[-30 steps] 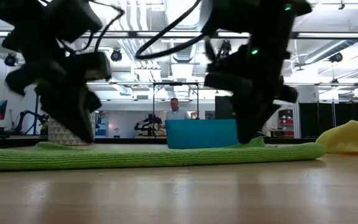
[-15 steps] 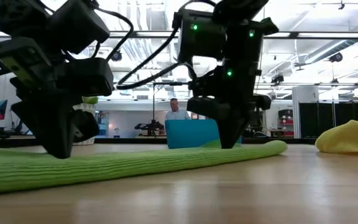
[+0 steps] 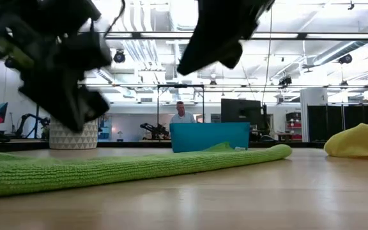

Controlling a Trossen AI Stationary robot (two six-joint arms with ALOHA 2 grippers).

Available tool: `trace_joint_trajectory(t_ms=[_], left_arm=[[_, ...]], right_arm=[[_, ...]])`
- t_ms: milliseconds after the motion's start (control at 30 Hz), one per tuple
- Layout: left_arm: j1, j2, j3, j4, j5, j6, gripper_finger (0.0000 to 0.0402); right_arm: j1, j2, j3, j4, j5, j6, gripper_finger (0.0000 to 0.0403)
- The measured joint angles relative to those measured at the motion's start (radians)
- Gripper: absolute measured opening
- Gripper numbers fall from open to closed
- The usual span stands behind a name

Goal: Fold microfiber towels
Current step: Fold the green microfiber cloth

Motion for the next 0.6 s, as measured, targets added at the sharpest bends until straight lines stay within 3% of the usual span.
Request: trace_joint_trajectory(t_ms=[67,233,367,600], left_arm=[[0.000,-0.036,0.000,-0.022,-0.004,0.044,0.0000],[0.001,-0.032,-0.003,-0.154,-0.065,0.049,0.0000],[-0.003,0.013,-0.001,-0.255,-0.113,-0.018,0.0000],[-0.034,0.079,0.039,-0.243,-0.111,-0.060,0.0000]], right_arm=[[0.015,0.000,0.000,0.013,0.007,0.042,0.0009],[0.006,0.001,-0.026,-0.066,0.071,0.324,0.0009],[0.022,0.000,-0.025,-0.061,0.067,0.342,0.0009],[0.069,-0.010,-0.017,-0.072,0.063,0.368,0.0009]])
